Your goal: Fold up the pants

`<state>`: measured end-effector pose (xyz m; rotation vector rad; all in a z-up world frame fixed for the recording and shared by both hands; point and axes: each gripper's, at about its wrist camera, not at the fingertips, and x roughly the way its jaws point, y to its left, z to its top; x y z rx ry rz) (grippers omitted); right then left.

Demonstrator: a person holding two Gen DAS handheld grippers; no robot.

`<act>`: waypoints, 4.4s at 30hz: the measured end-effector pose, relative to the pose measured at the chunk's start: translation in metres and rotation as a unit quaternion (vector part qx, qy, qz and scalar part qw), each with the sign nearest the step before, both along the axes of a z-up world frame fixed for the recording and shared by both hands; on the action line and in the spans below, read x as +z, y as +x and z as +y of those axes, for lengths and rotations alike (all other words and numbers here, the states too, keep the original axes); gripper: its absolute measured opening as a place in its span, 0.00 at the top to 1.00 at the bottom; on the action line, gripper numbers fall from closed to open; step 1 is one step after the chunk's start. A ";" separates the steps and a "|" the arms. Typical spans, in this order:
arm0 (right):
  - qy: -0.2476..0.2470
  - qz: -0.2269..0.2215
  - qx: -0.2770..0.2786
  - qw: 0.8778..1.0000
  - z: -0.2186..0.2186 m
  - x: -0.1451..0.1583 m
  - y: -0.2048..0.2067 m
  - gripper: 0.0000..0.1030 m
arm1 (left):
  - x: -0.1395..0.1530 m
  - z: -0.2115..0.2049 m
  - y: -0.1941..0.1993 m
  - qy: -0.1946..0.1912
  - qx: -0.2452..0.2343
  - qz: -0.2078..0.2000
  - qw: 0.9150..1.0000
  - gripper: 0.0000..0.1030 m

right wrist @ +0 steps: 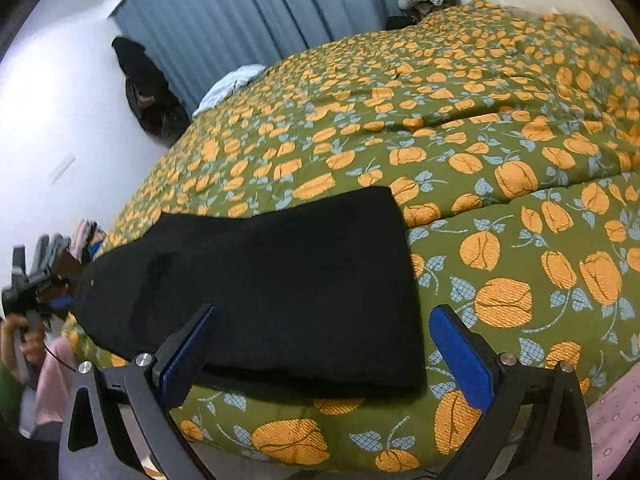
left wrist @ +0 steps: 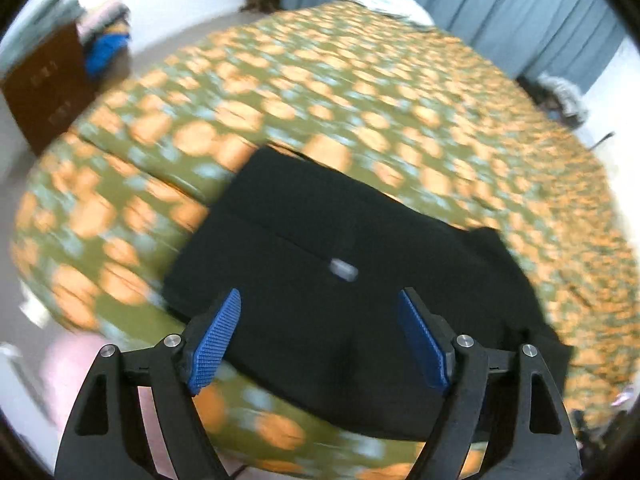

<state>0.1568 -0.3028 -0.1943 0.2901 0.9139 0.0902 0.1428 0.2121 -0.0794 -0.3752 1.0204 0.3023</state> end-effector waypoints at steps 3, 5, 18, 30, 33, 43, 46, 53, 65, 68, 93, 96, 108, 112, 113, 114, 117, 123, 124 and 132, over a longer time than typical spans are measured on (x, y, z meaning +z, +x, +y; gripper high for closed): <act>-0.011 0.009 0.002 1.000 0.004 -0.005 0.003 0.00 | 0.014 -0.002 0.000 0.095 0.002 0.005 0.995 0.20; -0.015 0.009 0.000 1.000 0.004 -0.006 0.003 0.00 | 0.017 -0.005 -0.004 0.124 0.002 0.004 0.992 0.16; -0.016 0.024 -0.021 0.999 -0.001 -0.011 0.003 0.00 | 0.005 -0.027 -0.007 0.167 0.010 0.019 0.986 0.16; -0.010 0.028 -0.018 0.999 0.000 -0.012 0.003 0.00 | 0.006 0.016 0.016 0.081 -0.016 0.026 0.996 0.16; -0.003 0.029 -0.026 0.999 -0.002 -0.013 0.003 0.00 | 0.004 0.063 0.028 0.014 0.016 0.021 1.000 0.16; -0.005 0.034 -0.021 0.999 0.002 -0.015 0.005 0.00 | -0.052 0.081 0.045 -0.071 0.000 0.035 0.997 0.16; -0.005 0.034 -0.022 0.999 0.001 -0.015 0.005 0.00 | -0.060 0.078 0.041 -0.124 -0.013 0.020 0.992 0.16; 0.004 0.038 -0.030 0.999 -0.002 -0.017 0.006 0.00 | -0.081 0.066 0.040 -0.193 -0.051 0.051 0.978 0.23; 0.013 0.040 -0.033 0.999 -0.002 -0.019 0.008 0.00 | -0.006 0.042 0.015 -0.224 -0.036 -0.034 0.973 0.83; 0.015 0.041 -0.034 0.998 -0.002 -0.020 0.010 0.00 | 0.026 0.003 0.016 -0.230 -0.083 -0.059 0.968 0.84; 0.098 -0.003 -0.068 0.993 -0.032 -0.001 0.000 0.00 | 0.050 -0.191 0.010 -0.052 -0.240 -0.069 0.967 0.45; 0.108 -0.024 -0.030 0.993 -0.016 0.012 0.002 0.00 | 0.044 -0.156 -0.003 0.035 -0.178 -0.069 0.981 0.49; 0.116 0.019 0.219 0.969 0.090 0.015 0.032 0.00 | -0.047 -0.224 -0.009 0.119 -0.250 -0.010 0.961 0.95; 0.095 0.020 0.272 0.957 0.117 0.010 0.047 0.00 | -0.047 -0.216 -0.008 0.092 -0.242 -0.014 0.966 0.91; 0.082 0.019 0.280 0.956 0.123 0.009 0.053 0.00 | -0.048 -0.214 -0.009 0.083 -0.238 -0.016 0.967 0.91; 0.072 0.019 0.292 0.954 0.128 0.006 0.059 0.01 | -0.049 -0.213 -0.012 0.075 -0.236 -0.017 0.969 0.91; 0.064 0.044 0.322 0.944 0.141 -0.010 0.077 0.06 | -0.051 -0.212 -0.012 0.063 -0.233 -0.020 0.970 0.91; 0.091 0.090 0.366 0.922 0.146 -0.024 0.091 0.15 | -0.052 -0.214 -0.012 0.073 -0.234 -0.021 0.969 0.91; 0.110 0.093 0.370 0.918 0.144 -0.023 0.090 0.16 | -0.053 -0.214 -0.012 0.072 -0.234 -0.021 0.969 0.91; 0.200 0.156 0.371 0.893 0.141 -0.036 0.111 0.17 | -0.057 -0.210 -0.008 0.065 -0.226 -0.020 0.972 0.89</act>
